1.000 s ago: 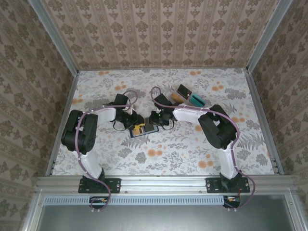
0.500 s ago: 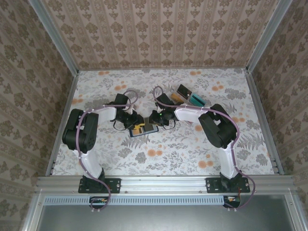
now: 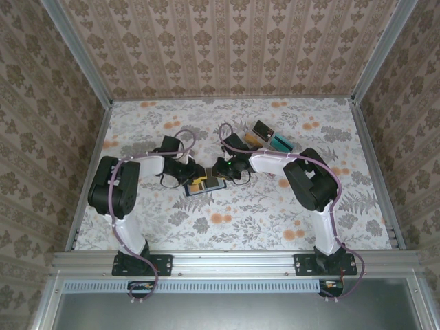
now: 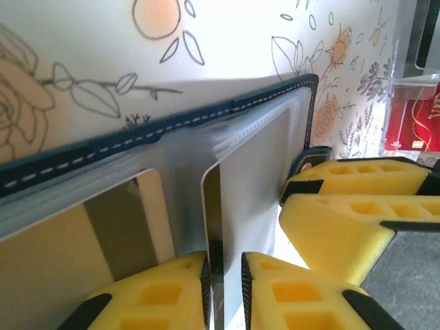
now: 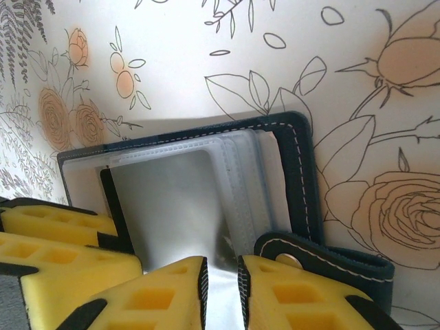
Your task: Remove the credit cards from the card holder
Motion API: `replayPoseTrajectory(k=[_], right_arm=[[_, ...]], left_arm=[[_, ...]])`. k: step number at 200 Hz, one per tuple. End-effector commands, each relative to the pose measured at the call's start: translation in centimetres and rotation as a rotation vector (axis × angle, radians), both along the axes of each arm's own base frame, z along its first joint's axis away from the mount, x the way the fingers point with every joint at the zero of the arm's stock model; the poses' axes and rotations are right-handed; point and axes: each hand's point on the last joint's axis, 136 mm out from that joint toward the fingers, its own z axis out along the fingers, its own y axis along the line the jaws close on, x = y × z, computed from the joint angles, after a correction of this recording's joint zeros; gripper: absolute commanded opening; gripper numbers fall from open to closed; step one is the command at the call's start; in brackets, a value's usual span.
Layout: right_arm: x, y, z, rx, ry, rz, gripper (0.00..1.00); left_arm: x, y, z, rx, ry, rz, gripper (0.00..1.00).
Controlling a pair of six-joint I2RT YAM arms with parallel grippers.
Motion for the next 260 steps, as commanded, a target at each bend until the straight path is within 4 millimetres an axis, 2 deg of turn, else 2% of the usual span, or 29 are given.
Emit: replayPoseTrajectory(k=[1,52,116,183,260], right_arm=[[-2.4,-2.6,-4.3,-0.163,0.107,-0.009,0.24],[-2.4,-2.6,-4.3,-0.167,0.109,-0.007,0.24],[-2.4,-2.2,-4.2,-0.150,0.111,-0.003,0.24],[-2.4,-2.1,-4.1,-0.145,0.112,0.003,0.25],[-2.5,-2.5,-4.4,-0.166,0.113,-0.005,0.25]], left_arm=[[-0.2,-0.1,1.9,-0.066,-0.053,-0.024,0.18],[-0.5,-0.1,2.6,-0.084,-0.072,-0.046,0.12],[-0.1,-0.3,1.9,-0.077,-0.057,-0.040,0.17],[0.1,-0.7,1.4,-0.096,-0.039,-0.036,0.16],[0.2,-0.2,1.8,-0.100,-0.049,-0.034,0.08]])
